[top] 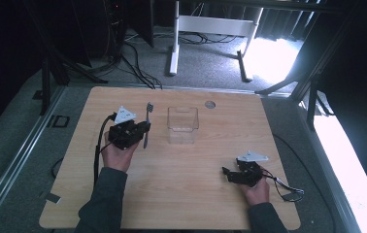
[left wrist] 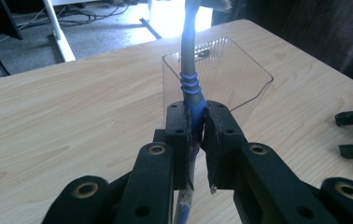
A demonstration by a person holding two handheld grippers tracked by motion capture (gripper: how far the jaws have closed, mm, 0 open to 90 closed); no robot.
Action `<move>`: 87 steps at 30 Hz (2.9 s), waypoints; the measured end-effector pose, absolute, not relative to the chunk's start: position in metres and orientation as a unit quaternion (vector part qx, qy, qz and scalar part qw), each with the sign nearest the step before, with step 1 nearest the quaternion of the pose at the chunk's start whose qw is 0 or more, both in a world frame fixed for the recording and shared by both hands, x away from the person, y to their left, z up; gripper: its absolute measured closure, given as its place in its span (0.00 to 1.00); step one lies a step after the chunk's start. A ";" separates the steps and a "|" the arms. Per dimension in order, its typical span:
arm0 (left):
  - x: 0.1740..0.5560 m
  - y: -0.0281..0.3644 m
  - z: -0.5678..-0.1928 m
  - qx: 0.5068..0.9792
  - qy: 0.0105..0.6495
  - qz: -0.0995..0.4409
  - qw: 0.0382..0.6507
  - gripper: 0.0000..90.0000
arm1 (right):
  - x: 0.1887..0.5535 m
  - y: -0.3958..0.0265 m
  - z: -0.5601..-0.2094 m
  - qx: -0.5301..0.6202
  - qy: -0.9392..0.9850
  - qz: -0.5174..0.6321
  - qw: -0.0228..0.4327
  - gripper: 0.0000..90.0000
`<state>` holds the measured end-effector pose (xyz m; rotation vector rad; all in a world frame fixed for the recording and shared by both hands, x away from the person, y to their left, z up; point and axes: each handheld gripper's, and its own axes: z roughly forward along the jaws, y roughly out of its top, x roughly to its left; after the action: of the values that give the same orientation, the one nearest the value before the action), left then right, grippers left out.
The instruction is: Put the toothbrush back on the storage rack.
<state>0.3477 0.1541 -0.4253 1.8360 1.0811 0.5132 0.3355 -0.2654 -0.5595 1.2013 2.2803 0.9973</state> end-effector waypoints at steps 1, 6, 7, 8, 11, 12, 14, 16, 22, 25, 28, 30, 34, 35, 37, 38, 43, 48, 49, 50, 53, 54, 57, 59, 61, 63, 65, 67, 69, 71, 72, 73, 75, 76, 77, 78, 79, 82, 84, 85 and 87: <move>0.348 0.154 -0.425 0.745 0.438 0.209 0.458 0.90 | 0.335 -0.265 -0.559 0.427 0.811 0.354 0.188 0.29; 0.348 0.154 -0.425 0.743 0.433 0.208 0.467 0.90 | 0.335 -0.265 -0.559 0.427 0.811 0.354 0.188 0.29; 0.349 0.153 -0.425 0.743 0.431 0.207 0.468 0.90 | 0.335 -0.265 -0.559 0.427 0.811 0.354 0.188 0.29; 0.349 0.153 -0.425 0.743 0.430 0.206 0.469 0.90 | 0.336 -0.265 -0.559 0.427 0.811 0.354 0.188 0.29; 0.350 0.153 -0.425 0.744 0.428 0.203 0.472 0.90 | 0.336 -0.265 -0.559 0.427 0.811 0.354 0.188 0.29; 0.350 0.152 -0.425 0.743 0.428 0.203 0.472 0.90 | 0.336 -0.265 -0.559 0.427 0.811 0.354 0.188 0.29; 0.351 0.152 -0.425 0.742 0.428 0.200 0.476 0.90 | 0.336 -0.265 -0.559 0.427 0.811 0.354 0.188 0.29; 0.352 0.152 -0.425 0.741 0.428 0.196 0.479 0.90 | 0.336 -0.265 -0.559 0.427 0.811 0.354 0.188 0.29; 0.354 0.153 -0.426 0.737 0.426 0.188 0.490 0.90 | 0.335 -0.265 -0.559 0.428 0.810 0.354 0.187 0.29; 0.354 0.152 -0.425 0.737 0.425 0.187 0.491 0.90 | 0.336 -0.265 -0.559 0.427 0.811 0.354 0.188 0.29; 0.355 0.151 -0.424 0.736 0.425 0.187 0.493 0.90 | 0.336 -0.265 -0.559 0.427 0.811 0.354 0.188 0.29; 0.356 0.151 -0.423 0.736 0.423 0.186 0.494 0.90 | 0.336 -0.265 -0.559 0.427 0.811 0.354 0.188 0.29; 0.356 0.148 -0.422 0.736 0.421 0.186 0.496 0.90 | 0.336 -0.265 -0.559 0.427 0.810 0.354 0.188 0.29; 0.357 0.148 -0.422 0.736 0.420 0.186 0.497 0.90 | 0.336 -0.265 -0.559 0.427 0.810 0.354 0.188 0.29; 0.357 0.147 -0.421 0.736 0.419 0.186 0.498 0.90 | 0.336 -0.265 -0.559 0.427 0.811 0.354 0.188 0.29; 0.357 0.147 -0.421 0.736 0.418 0.186 0.498 0.90 | 0.336 -0.265 -0.559 0.427 0.810 0.354 0.188 0.29; 0.359 0.144 -0.418 0.738 0.414 0.186 0.500 0.90 | 0.336 -0.265 -0.559 0.427 0.811 0.354 0.188 0.29; 0.361 0.142 -0.417 0.736 0.413 0.184 0.503 0.90 | 0.336 -0.265 -0.559 0.426 0.811 0.354 0.188 0.29; 0.361 0.142 -0.417 0.735 0.414 0.182 0.506 0.90 | 0.336 -0.265 -0.559 0.426 0.811 0.355 0.188 0.29; 0.361 0.141 -0.417 0.734 0.414 0.181 0.508 0.90 | 0.336 -0.265 -0.559 0.426 0.811 0.355 0.188 0.29; 0.362 0.138 -0.416 0.734 0.412 0.182 0.509 0.90 | 0.336 -0.265 -0.559 0.426 0.811 0.355 0.188 0.29; 0.363 0.138 -0.416 0.734 0.411 0.182 0.509 0.90 | 0.336 -0.265 -0.559 0.427 0.811 0.355 0.187 0.29; 0.364 0.136 -0.415 0.734 0.411 0.181 0.509 0.90 | 0.336 -0.265 -0.559 0.426 0.811 0.355 0.187 0.29; 0.365 0.135 -0.415 0.734 0.410 0.179 0.511 0.90 | 0.336 -0.265 -0.559 0.427 0.811 0.354 0.187 0.29; 0.365 0.135 -0.415 0.731 0.411 0.173 0.517 0.90 | 0.336 -0.265 -0.559 0.426 0.811 0.355 0.187 0.29; 0.365 0.135 -0.415 0.729 0.411 0.171 0.520 0.90 | 0.336 -0.265 -0.559 0.426 0.811 0.355 0.187 0.29; 0.365 0.134 -0.415 0.729 0.411 0.171 0.520 0.90 | 0.336 -0.265 -0.559 0.426 0.811 0.355 0.187 0.29; 0.366 0.134 -0.415 0.728 0.411 0.169 0.522 0.90 | 0.336 -0.265 -0.559 0.426 0.811 0.355 0.187 0.29; 0.367 0.133 -0.415 0.725 0.412 0.166 0.526 0.90 | 0.336 -0.265 -0.559 0.426 0.811 0.355 0.187 0.29; 0.368 0.133 -0.415 0.724 0.412 0.165 0.527 0.90 | 0.336 -0.265 -0.559 0.427 0.811 0.355 0.187 0.29; 0.368 0.133 -0.415 0.724 0.413 0.165 0.528 0.90 | 0.336 -0.265 -0.559 0.426 0.811 0.355 0.187 0.29; 0.368 0.132 -0.415 0.723 0.413 0.165 0.528 0.90 | 0.336 -0.265 -0.559 0.426 0.811 0.355 0.187 0.29; 0.369 0.131 -0.414 0.721 0.414 0.164 0.530 0.90 | 0.336 -0.265 -0.559 0.426 0.811 0.355 0.187 0.29; 0.370 0.131 -0.414 0.722 0.413 0.164 0.531 0.90 | 0.336 -0.265 -0.559 0.426 0.811 0.355 0.187 0.29; 0.370 0.131 -0.414 0.721 0.414 0.163 0.531 0.90 | 0.336 -0.265 -0.559 0.426 0.811 0.355 0.187 0.29; 0.370 0.130 -0.414 0.721 0.414 0.163 0.532 0.90 | 0.336 -0.265 -0.559 0.426 0.811 0.355 0.187 0.29; 0.370 0.129 -0.414 0.720 0.414 0.163 0.532 0.90 | 0.336 -0.265 -0.559 0.426 0.811 0.355 0.187 0.29; 0.371 0.129 -0.414 0.717 0.415 0.161 0.536 0.90 | 0.336 -0.265 -0.559 0.426 0.811 0.355 0.187 0.29; 0.372 0.128 -0.415 0.716 0.415 0.160 0.537 0.90 | 0.336 -0.265 -0.559 0.426 0.811 0.355 0.187 0.29; 0.373 0.128 -0.415 0.716 0.417 0.160 0.537 0.90 | 0.336 -0.265 -0.559 0.426 0.811 0.355 0.188 0.29; 0.374 0.128 -0.416 0.716 0.418 0.160 0.535 0.90 | 0.336 -0.265 -0.559 0.426 0.811 0.355 0.187 0.29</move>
<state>0.3738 0.1285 -0.4160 1.7057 0.9957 0.3806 0.3358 -0.2654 -0.5594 1.1997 2.2821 0.9979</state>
